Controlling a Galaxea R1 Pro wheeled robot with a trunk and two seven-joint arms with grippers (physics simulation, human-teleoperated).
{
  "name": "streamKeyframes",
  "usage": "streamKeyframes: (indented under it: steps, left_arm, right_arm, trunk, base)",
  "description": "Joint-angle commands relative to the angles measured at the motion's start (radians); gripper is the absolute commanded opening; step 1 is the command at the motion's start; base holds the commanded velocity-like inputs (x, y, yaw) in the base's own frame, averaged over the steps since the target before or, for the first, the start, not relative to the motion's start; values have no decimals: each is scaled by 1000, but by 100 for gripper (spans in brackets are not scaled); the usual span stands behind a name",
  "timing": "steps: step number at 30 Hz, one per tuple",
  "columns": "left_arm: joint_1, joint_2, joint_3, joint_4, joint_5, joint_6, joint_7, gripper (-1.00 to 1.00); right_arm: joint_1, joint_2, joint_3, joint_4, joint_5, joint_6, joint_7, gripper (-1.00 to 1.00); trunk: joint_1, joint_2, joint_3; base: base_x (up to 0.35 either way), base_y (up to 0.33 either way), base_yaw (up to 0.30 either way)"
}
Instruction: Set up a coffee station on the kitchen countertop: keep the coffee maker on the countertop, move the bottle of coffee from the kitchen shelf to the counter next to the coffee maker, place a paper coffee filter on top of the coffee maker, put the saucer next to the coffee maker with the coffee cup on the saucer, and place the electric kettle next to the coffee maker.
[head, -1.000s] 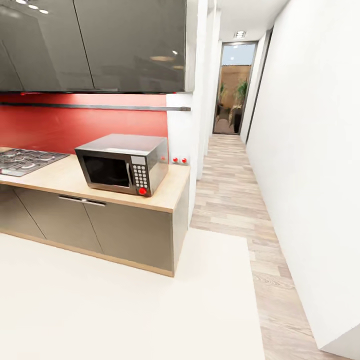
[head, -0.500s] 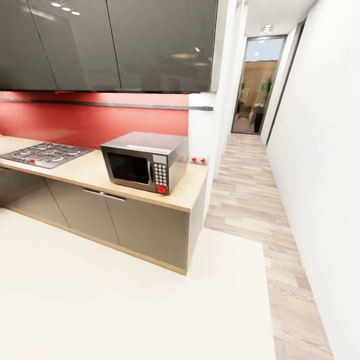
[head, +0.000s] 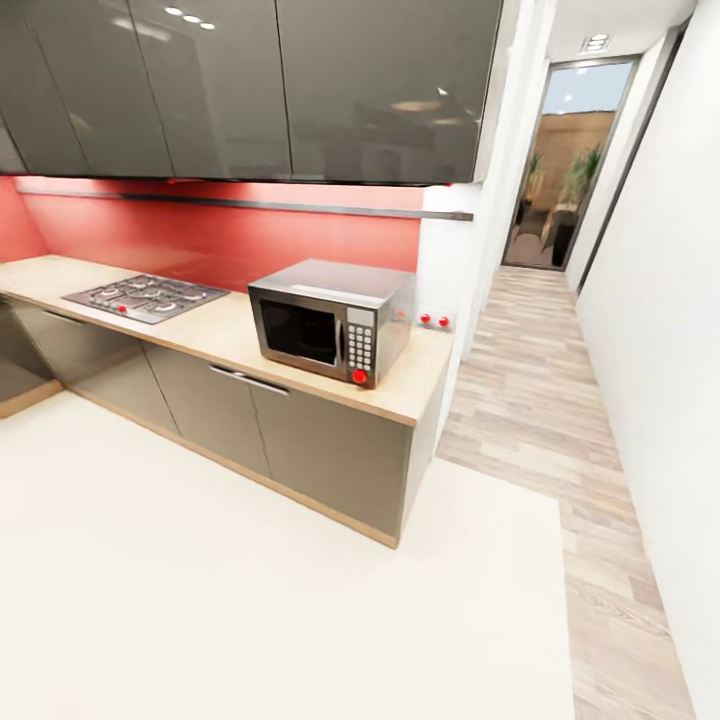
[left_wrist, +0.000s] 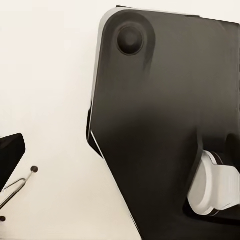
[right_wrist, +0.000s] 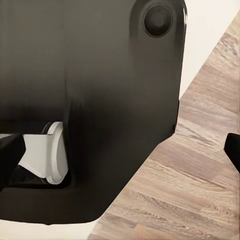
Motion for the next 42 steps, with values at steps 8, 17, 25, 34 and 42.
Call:
streamKeyframes:
  steps: [8, 17, 25, 34, 42]
  left_arm:
    - [0, -1, 4, -1, 1, -2, 0, 100]
    - [0, 0, 4, -1, 1, -2, 0, 100]
    - [0, -1, 4, -1, 1, -3, 0, 100]
    - [0, -1, 4, -1, 1, -2, 0, 100]
    - [0, -1, 4, -1, 1, -2, 0, 100]
  right_arm:
    - [-1, 0, 0, 1, 0, -3, 0, 100]
    - [-1, 0, 0, 1, 1, -3, 0, 100]
    - [-1, 0, 0, 1, 1, -3, -1, 100]
    - [-1, 0, 0, 1, 0, -3, -1, 100]
    - [-1, 0, 0, 1, 0, -3, 0, 100]
  trunk:
    - [-31, 55, 17]
    - [-65, 118, 37]
    - [-96, 174, 54]
    - [-111, 202, 59]
    - [-111, 202, 51]
  base:
    - [0, 0, 240]
    - [0, 0, 240]
    - [0, 0, 240]
    - [0, 0, 240]
    - [0, 0, 240]
